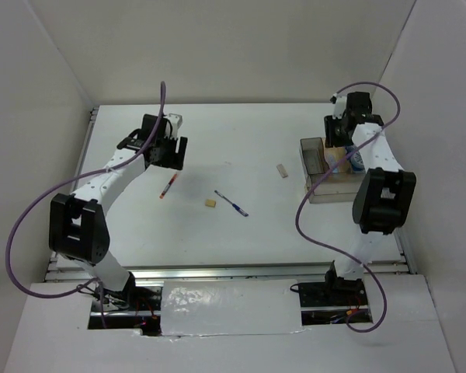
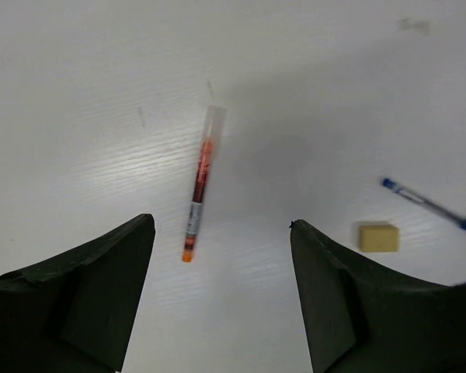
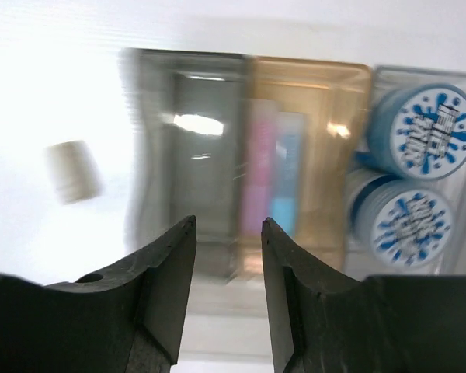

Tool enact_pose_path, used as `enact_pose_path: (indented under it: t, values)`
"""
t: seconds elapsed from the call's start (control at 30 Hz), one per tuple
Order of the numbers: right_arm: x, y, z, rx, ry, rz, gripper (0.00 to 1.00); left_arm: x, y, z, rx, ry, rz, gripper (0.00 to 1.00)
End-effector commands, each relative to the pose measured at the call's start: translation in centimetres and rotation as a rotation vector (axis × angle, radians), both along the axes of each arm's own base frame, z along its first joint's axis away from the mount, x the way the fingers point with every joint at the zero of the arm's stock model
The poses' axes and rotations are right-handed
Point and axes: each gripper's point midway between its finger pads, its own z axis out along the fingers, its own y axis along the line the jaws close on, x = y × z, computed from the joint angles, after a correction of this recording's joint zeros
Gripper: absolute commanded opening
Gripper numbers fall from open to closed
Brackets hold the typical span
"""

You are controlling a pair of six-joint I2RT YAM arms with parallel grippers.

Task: Sort the stationery into containers
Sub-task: Grab a piece of stationery with the left arm

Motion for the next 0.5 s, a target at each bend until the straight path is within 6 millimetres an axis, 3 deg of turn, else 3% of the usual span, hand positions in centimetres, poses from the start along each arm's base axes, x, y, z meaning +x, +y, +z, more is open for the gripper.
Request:
enact_pose_path:
  t: [0.0, 0.03, 0.07, 0.2, 0.3, 0.47]
  values:
    - [-2.6, 6.5, 9.6, 0.181, -0.192, 0.125, 0.46, -0.6, 3.7, -3.0, 0.205, 0.057, 0.014, 0.82]
    - [-3.6, 7.4, 9.4, 0.207, -0.187, 0.142, 0.46, -0.7, 4.0, -3.6, 0.21, 0.074, 0.018, 0.8]
    - [-4.6, 8.7, 11.2, 0.25, -0.23, 0.179, 0.46, -0.6, 4.5, -4.5, 0.234, 0.098, -0.006, 0.78]
    - [-7.6, 12.0, 12.8, 0.307, -0.267, 0.288, 0.47, -0.9, 4.6, -6.8, 0.208, 0.179, -0.049, 0.66]
    - [-9.3, 12.7, 13.5, 0.284, -0.296, 0.349, 0.47, -1.0, 4.8, -8.2, 0.2, 0.222, -0.06, 0.61]
    - [-12.0, 14.5, 14.4, 0.226, -0.378, 0.509, 0.48, -1.4, 4.4, -10.7, 0.16, 0.291, -0.082, 0.59]
